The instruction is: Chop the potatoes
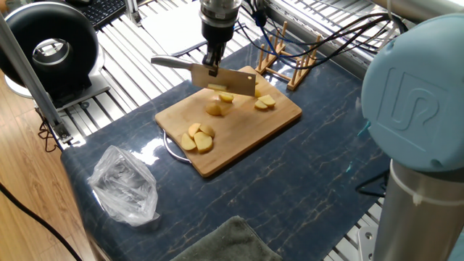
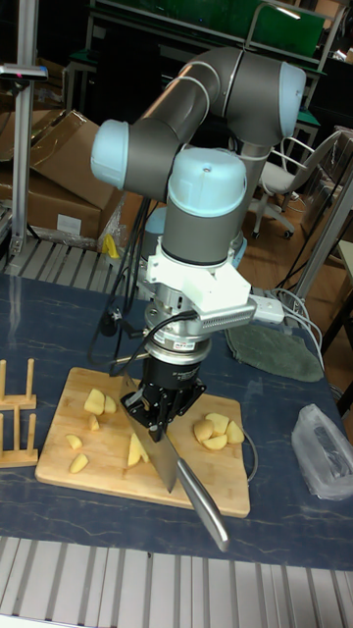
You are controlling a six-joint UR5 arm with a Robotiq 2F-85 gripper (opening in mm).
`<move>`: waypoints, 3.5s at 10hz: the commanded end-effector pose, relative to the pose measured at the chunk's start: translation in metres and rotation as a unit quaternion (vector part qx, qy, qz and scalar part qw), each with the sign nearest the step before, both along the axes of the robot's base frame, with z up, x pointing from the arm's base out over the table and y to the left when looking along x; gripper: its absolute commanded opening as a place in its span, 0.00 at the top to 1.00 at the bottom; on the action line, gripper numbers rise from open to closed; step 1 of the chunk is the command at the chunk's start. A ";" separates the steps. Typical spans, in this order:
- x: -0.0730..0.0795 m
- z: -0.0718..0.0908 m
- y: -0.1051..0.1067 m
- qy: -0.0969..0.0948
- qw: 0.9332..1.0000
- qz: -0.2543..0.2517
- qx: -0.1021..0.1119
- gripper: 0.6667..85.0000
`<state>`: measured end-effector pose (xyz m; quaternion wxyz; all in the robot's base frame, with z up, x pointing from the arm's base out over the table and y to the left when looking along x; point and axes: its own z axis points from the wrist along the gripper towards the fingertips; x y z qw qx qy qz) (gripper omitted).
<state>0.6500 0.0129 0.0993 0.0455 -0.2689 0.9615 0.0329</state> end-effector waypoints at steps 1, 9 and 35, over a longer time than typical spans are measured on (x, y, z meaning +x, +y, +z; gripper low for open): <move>0.002 -0.001 0.013 -0.001 1.000 -0.018 0.018 1.00; 0.007 0.005 0.018 0.001 1.000 -0.018 0.021 1.00; 0.025 -0.007 -0.006 -0.016 1.000 0.018 0.016 1.00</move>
